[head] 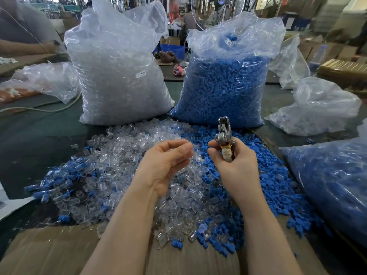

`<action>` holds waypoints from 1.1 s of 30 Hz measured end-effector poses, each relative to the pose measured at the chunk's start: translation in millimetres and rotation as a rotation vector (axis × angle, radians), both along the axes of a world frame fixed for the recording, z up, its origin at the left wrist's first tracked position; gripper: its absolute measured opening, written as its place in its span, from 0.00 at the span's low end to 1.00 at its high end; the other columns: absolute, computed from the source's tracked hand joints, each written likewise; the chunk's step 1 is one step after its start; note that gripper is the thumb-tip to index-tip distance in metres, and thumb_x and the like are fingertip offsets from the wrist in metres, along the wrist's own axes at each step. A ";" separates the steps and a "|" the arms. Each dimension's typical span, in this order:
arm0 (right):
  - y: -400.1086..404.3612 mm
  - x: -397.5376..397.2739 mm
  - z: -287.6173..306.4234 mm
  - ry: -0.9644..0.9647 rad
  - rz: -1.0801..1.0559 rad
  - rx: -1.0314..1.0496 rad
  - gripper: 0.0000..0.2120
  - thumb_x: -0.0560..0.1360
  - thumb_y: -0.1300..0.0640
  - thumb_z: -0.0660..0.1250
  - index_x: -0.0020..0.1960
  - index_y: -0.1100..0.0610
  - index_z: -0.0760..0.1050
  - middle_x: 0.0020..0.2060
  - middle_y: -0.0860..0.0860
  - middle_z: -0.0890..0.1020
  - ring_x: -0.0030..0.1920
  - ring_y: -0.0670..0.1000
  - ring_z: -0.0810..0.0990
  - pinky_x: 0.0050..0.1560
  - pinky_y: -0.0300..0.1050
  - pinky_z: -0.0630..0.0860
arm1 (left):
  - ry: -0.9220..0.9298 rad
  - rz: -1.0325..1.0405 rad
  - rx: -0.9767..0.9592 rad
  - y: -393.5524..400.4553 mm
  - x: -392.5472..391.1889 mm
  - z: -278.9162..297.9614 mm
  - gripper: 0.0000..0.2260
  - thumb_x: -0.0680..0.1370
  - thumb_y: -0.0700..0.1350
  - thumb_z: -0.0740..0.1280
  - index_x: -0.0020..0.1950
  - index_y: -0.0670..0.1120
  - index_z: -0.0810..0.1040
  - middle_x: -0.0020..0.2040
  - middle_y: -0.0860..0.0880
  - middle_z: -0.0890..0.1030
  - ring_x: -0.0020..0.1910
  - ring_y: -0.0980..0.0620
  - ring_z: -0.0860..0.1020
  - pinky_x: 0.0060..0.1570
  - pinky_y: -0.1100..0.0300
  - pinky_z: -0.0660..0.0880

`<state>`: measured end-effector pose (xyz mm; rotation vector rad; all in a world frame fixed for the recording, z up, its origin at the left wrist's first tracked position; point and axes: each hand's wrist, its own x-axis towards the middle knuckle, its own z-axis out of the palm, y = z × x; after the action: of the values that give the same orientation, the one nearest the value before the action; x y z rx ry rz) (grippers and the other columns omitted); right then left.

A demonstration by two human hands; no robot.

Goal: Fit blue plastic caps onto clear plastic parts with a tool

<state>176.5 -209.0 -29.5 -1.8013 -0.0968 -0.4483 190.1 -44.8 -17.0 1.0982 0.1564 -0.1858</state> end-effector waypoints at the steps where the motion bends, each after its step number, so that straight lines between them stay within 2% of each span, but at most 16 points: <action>1: 0.0 -0.4 0.3 -0.004 0.005 0.002 0.09 0.75 0.60 0.72 0.44 0.47 0.78 0.37 0.37 0.82 0.36 0.38 0.79 0.39 0.29 0.73 | 0.006 -0.010 -0.021 -0.1 -0.1 -0.3 0.15 0.62 0.40 0.77 0.47 0.42 0.82 0.40 0.47 0.86 0.39 0.54 0.85 0.38 0.63 0.81; 6: 0.7 -0.7 0.2 -0.011 0.008 0.005 0.05 0.76 0.60 0.72 0.46 0.50 0.79 0.36 0.43 0.81 0.31 0.40 0.74 0.34 0.32 0.71 | -0.013 0.001 0.032 -4.4 -0.8 -1.7 0.12 0.58 0.36 0.76 0.41 0.43 0.84 0.38 0.48 0.86 0.37 0.55 0.84 0.38 0.65 0.81; 9: 0.9 -1.3 -0.2 -0.006 0.000 0.011 0.04 0.75 0.59 0.72 0.47 0.52 0.79 0.37 0.47 0.81 0.32 0.44 0.75 0.34 0.36 0.73 | -0.065 0.025 0.119 -6.5 -0.9 -1.5 0.09 0.58 0.38 0.76 0.37 0.46 0.86 0.38 0.48 0.86 0.38 0.55 0.84 0.40 0.65 0.80; 11: 0.9 -1.6 0.2 0.003 -0.002 0.013 0.04 0.75 0.59 0.72 0.47 0.52 0.79 0.38 0.46 0.82 0.36 0.46 0.78 0.38 0.37 0.74 | -0.095 0.040 0.154 -7.6 -1.1 -1.0 0.08 0.60 0.40 0.77 0.37 0.47 0.87 0.40 0.48 0.86 0.41 0.54 0.84 0.45 0.63 0.80; 14: 1.7 -1.1 0.9 0.011 -0.004 0.010 0.04 0.75 0.59 0.72 0.47 0.51 0.79 0.39 0.43 0.82 0.35 0.42 0.78 0.37 0.33 0.74 | -0.126 0.079 0.173 -9.9 -2.3 0.0 0.04 0.68 0.39 0.76 0.40 0.46 0.86 0.41 0.47 0.86 0.42 0.52 0.85 0.48 0.61 0.81; 16: 2.0 -1.1 1.1 0.006 -0.012 0.004 0.05 0.75 0.59 0.72 0.46 0.50 0.79 0.40 0.42 0.82 0.38 0.43 0.80 0.40 0.34 0.76 | -0.157 0.132 0.216 -11.4 -2.2 -0.1 0.07 0.71 0.35 0.75 0.44 0.45 0.84 0.39 0.49 0.86 0.41 0.52 0.85 0.46 0.62 0.82; 19: 3.0 -1.5 1.0 -0.010 -0.028 -0.003 0.04 0.75 0.58 0.73 0.47 0.51 0.79 0.41 0.42 0.82 0.40 0.45 0.80 0.42 0.37 0.77 | -0.170 0.168 0.239 -12.9 -2.2 0.5 0.12 0.70 0.33 0.76 0.49 0.43 0.80 0.37 0.49 0.85 0.39 0.52 0.85 0.40 0.63 0.80; 25: 5.1 -2.1 1.3 -0.033 -0.072 -0.025 0.04 0.74 0.56 0.73 0.47 0.51 0.79 0.40 0.42 0.83 0.42 0.44 0.81 0.45 0.43 0.79 | -0.188 0.169 0.295 -20.9 -4.7 0.5 0.08 0.69 0.33 0.77 0.43 0.43 0.83 0.34 0.49 0.85 0.36 0.54 0.84 0.37 0.66 0.78; 28: 5.7 -2.3 0.7 -0.041 -0.110 -0.064 0.04 0.74 0.56 0.74 0.47 0.52 0.79 0.38 0.45 0.83 0.41 0.45 0.81 0.46 0.49 0.80 | -0.199 0.156 0.304 -23.9 -5.8 0.8 0.07 0.69 0.34 0.77 0.43 0.43 0.84 0.36 0.48 0.85 0.37 0.54 0.84 0.38 0.66 0.78; 33: 7.6 -2.7 1.2 -0.073 -0.161 -0.139 0.10 0.73 0.56 0.74 0.41 0.44 0.74 0.35 0.44 0.81 0.39 0.47 0.80 0.42 0.53 0.78 | -0.234 0.171 0.345 -29.0 -8.2 2.5 0.07 0.68 0.35 0.78 0.42 0.44 0.85 0.37 0.48 0.86 0.38 0.54 0.84 0.39 0.67 0.78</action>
<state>173.8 -201.4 -28.3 -1.9376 -0.0343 -0.6349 182.0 -73.9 -14.5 1.4331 0.0727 0.1285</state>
